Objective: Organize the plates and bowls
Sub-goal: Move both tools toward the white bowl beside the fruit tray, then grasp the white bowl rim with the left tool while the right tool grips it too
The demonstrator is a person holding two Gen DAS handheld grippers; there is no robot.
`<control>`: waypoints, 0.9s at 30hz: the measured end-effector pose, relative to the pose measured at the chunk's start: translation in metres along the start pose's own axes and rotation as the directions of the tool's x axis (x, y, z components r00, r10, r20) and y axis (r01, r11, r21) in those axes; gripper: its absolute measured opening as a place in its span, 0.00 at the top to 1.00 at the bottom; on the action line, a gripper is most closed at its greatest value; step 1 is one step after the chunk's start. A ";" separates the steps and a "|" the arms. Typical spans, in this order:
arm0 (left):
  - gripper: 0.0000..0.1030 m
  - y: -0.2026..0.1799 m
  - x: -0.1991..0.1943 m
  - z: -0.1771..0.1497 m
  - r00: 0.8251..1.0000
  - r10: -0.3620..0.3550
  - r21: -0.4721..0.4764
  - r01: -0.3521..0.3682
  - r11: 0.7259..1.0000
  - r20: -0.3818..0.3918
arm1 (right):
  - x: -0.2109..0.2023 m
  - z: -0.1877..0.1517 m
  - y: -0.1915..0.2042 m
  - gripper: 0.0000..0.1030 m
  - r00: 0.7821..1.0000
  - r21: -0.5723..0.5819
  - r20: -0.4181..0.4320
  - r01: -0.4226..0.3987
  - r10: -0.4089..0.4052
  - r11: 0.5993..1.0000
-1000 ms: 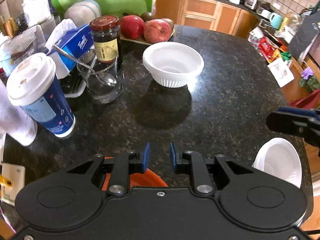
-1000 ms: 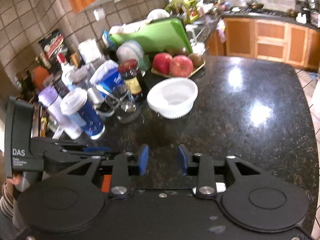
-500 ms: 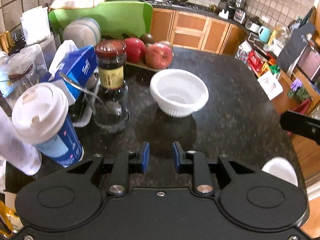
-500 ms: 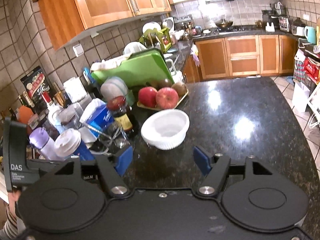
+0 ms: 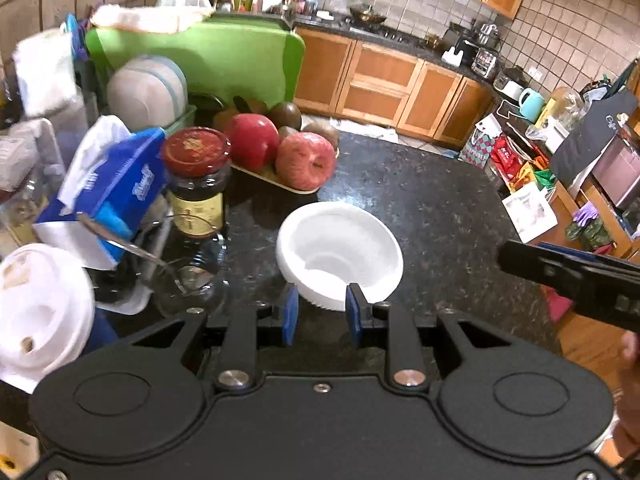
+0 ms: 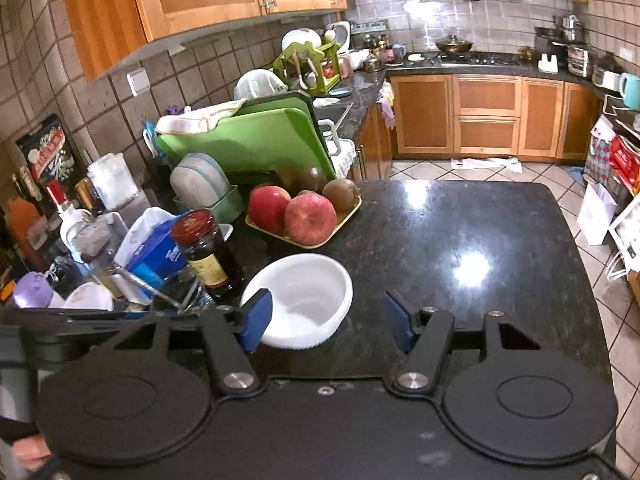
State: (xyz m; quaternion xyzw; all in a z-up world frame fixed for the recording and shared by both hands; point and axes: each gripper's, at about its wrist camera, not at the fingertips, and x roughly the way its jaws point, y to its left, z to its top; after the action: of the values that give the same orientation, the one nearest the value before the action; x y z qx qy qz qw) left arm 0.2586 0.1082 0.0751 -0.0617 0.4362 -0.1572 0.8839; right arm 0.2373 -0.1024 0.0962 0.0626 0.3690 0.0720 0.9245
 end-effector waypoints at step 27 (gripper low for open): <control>0.66 0.006 0.087 0.034 0.982 0.154 -0.078 -0.163 0.984 -0.109 | 0.171 0.037 -0.041 0.68 0.944 -0.031 -0.320 -0.094 0.079 0.995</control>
State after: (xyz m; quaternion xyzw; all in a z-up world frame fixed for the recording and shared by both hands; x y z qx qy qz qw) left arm 0.3371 0.0842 0.0289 -0.0571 0.4907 -0.0702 0.8666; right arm 0.3893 -0.1138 0.0005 0.0452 0.5085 0.1302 0.8500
